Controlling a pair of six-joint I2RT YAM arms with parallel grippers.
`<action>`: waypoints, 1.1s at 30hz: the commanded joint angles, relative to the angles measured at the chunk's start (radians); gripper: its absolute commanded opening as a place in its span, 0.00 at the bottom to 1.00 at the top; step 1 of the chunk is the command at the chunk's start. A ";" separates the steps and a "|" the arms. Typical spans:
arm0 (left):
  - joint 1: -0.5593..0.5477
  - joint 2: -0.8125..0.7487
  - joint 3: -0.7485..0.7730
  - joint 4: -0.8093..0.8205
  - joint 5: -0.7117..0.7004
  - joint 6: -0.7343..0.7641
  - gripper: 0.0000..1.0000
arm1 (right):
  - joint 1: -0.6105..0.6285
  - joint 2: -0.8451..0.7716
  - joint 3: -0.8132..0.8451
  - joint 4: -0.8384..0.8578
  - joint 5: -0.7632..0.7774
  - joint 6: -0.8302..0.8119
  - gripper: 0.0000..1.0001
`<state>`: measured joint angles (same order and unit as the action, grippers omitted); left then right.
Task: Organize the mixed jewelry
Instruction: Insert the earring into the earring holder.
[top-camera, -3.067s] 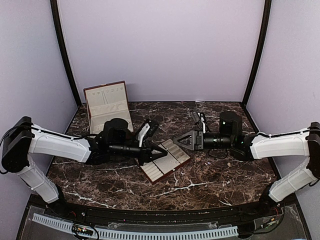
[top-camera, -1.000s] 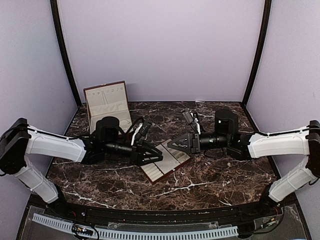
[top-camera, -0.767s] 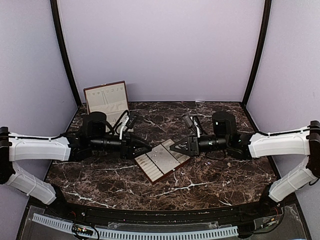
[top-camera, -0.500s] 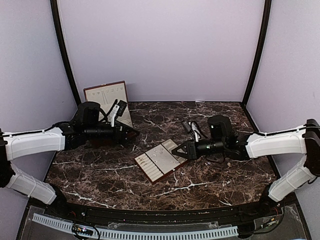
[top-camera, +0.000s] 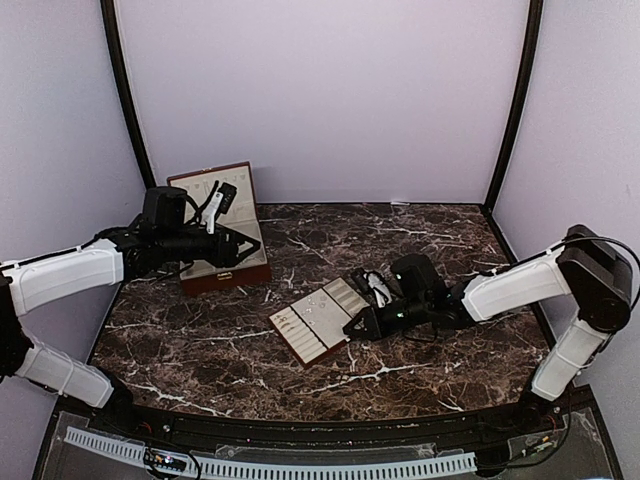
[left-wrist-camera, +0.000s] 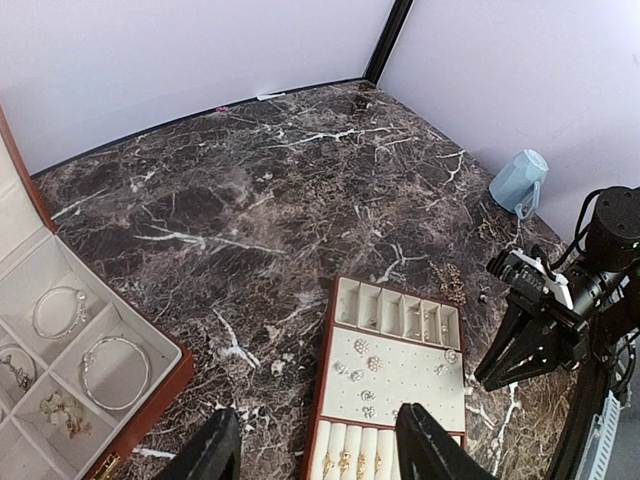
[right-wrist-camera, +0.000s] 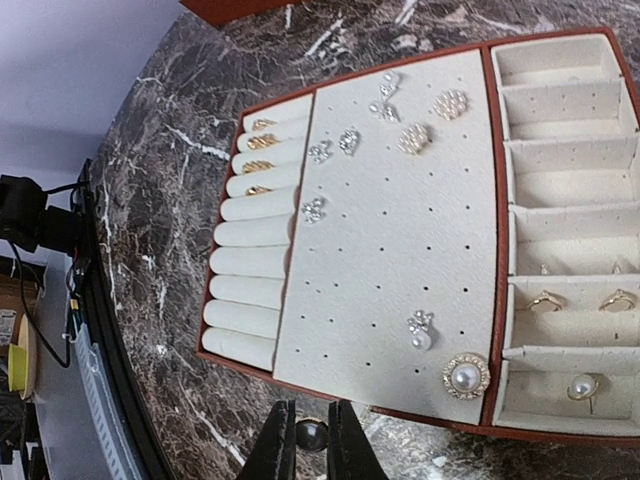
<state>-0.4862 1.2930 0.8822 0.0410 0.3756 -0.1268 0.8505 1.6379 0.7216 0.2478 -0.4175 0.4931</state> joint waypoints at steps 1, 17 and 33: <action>0.002 0.003 0.003 -0.021 0.024 0.017 0.56 | 0.011 0.030 0.034 -0.005 0.056 -0.024 0.09; 0.002 -0.006 0.001 -0.018 0.032 0.011 0.55 | 0.016 0.086 0.072 0.011 0.086 -0.022 0.09; 0.002 -0.004 0.001 -0.017 0.032 0.008 0.55 | 0.023 0.113 0.085 0.002 0.081 -0.027 0.09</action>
<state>-0.4862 1.2961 0.8822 0.0303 0.3927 -0.1242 0.8627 1.7355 0.7872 0.2340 -0.3405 0.4797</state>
